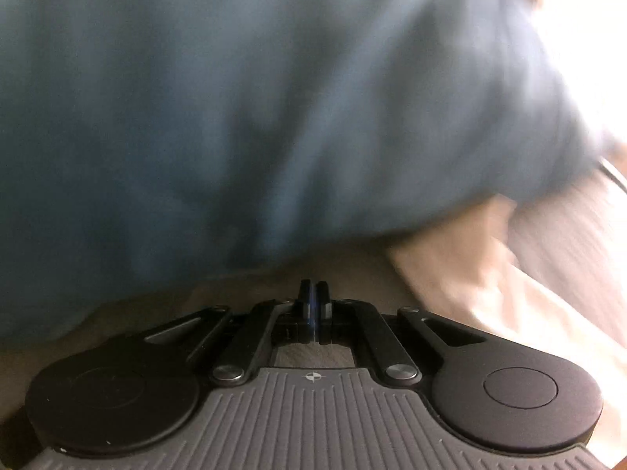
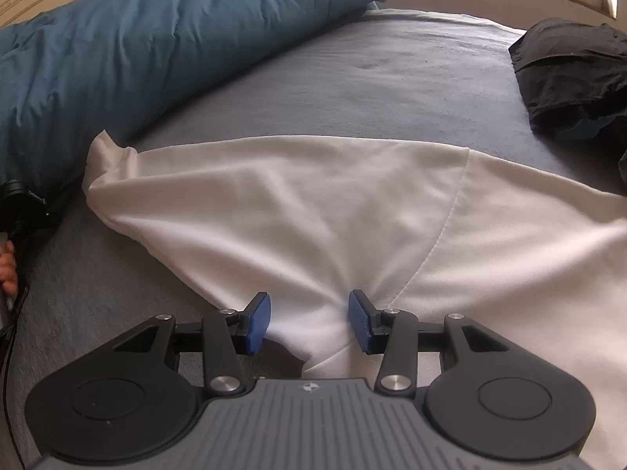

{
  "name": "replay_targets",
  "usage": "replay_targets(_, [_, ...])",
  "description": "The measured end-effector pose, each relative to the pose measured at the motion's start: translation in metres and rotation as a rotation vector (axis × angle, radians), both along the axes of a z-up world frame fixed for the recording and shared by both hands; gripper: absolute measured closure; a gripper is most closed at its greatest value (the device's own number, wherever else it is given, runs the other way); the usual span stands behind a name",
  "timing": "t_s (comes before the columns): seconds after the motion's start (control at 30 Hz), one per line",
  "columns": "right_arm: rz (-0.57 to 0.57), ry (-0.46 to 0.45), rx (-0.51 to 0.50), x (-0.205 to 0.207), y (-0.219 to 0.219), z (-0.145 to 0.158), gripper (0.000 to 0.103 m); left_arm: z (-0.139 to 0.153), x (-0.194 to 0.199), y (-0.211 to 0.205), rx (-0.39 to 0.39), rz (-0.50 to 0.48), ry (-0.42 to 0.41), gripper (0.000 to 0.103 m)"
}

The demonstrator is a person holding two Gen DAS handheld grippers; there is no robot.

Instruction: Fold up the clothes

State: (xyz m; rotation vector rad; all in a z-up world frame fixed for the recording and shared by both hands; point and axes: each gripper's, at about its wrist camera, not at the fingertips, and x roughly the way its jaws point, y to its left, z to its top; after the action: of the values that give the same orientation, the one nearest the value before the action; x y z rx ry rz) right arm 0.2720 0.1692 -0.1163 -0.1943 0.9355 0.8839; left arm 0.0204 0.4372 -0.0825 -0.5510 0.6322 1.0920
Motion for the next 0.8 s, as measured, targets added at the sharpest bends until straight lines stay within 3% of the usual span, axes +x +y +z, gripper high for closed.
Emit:
replay_targets(0.1, [0.003, -0.002, 0.007, 0.000, -0.002, -0.001, 0.056, 0.019, 0.014, -0.035, 0.116, -0.262, 0.022, 0.100])
replay_targets(0.17, [0.003, -0.006, 0.006, -0.001, -0.001, -0.002, 0.056, 0.025, 0.033, -0.045, 0.191, -0.353, 0.078, 0.077])
replay_targets(0.27, [0.013, -0.020, -0.003, -0.004, 0.000, -0.002, 0.055, 0.031, 0.058, -0.052, 0.278, -0.442, 0.130, 0.073])
replay_targets(0.33, [0.022, -0.030, -0.008, -0.005, 0.001, -0.002, 0.055, 0.032, 0.064, -0.042, 0.229, -0.488, 0.054, 0.073])
replay_targets(0.4, [0.025, -0.033, -0.007, -0.006, 0.002, -0.002, 0.054, 0.026, 0.070, -0.026, 0.124, -0.526, -0.012, 0.072])
replay_targets(0.47, [0.026, -0.033, -0.006, -0.006, 0.002, -0.002, 0.054, 0.008, 0.078, -0.012, 0.071, -0.484, 0.072, 0.077])
replay_targets(0.5, [0.028, -0.033, -0.006, -0.006, 0.002, -0.002, 0.054, -0.001, 0.083, 0.002, 0.091, -0.432, 0.136, 0.081])
replay_targets(0.6, [0.034, -0.033, -0.003, -0.007, 0.002, -0.002, 0.054, -0.013, 0.074, 0.038, 0.111, -0.333, 0.119, 0.077])
replay_targets(0.8, [0.041, -0.034, 0.005, -0.005, 0.001, -0.003, 0.054, 0.003, 0.071, 0.012, 0.118, -0.302, 0.103, 0.074])
